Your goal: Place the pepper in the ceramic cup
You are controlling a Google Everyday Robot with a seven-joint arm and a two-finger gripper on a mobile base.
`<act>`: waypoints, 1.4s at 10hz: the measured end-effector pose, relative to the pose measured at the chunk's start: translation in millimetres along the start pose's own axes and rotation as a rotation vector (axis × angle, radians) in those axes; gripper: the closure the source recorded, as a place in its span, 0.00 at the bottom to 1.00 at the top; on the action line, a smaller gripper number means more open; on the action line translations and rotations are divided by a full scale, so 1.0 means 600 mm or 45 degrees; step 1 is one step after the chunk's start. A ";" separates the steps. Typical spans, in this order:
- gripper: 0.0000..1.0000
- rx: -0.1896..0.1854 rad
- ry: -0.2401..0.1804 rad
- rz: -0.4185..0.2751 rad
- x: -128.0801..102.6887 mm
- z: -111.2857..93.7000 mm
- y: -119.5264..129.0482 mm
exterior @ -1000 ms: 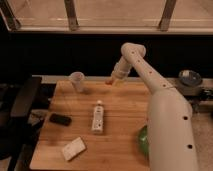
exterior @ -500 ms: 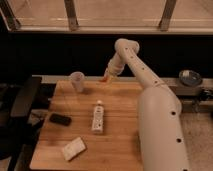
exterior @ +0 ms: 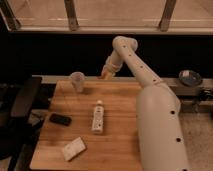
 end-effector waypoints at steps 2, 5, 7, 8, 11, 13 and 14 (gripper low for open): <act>0.87 0.068 -0.022 -0.124 -0.063 0.009 -0.047; 0.87 0.113 -0.064 -0.362 -0.178 0.020 -0.100; 0.87 0.112 -0.070 -0.420 -0.238 0.031 -0.128; 0.87 0.108 -0.073 -0.410 -0.256 0.042 -0.134; 0.87 0.110 -0.073 -0.402 -0.259 0.049 -0.139; 0.87 0.110 -0.070 -0.408 -0.250 0.042 -0.138; 0.84 0.110 -0.072 -0.412 -0.256 0.043 -0.141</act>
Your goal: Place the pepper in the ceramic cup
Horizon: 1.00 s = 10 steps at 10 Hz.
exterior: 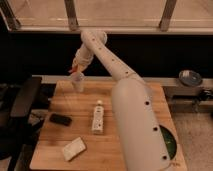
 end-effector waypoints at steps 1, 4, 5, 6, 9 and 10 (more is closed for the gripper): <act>0.77 -0.001 -0.002 -0.002 -0.003 0.003 -0.003; 0.64 0.001 0.000 -0.004 0.002 0.000 -0.004; 0.64 0.001 0.000 -0.006 0.002 0.001 -0.005; 0.64 0.001 -0.001 -0.008 0.000 0.003 -0.007; 0.64 0.002 -0.001 -0.012 0.002 0.002 -0.010; 0.64 0.001 -0.001 -0.014 0.003 0.002 -0.011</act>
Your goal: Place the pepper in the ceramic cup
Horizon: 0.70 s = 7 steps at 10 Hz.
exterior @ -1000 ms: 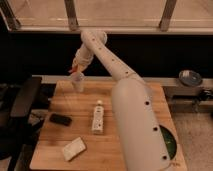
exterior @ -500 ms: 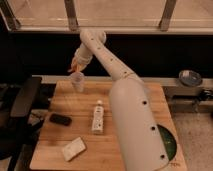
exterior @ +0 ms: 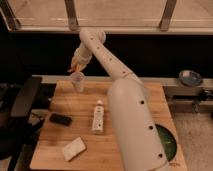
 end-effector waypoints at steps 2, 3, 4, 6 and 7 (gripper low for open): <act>0.64 0.000 0.000 -0.003 0.001 0.000 -0.002; 0.64 0.000 0.000 -0.004 0.001 0.001 -0.004; 0.64 0.001 0.000 -0.006 0.001 0.000 -0.005; 0.64 0.000 0.000 -0.009 0.002 0.001 -0.007; 0.64 0.000 0.000 -0.010 0.002 0.002 -0.008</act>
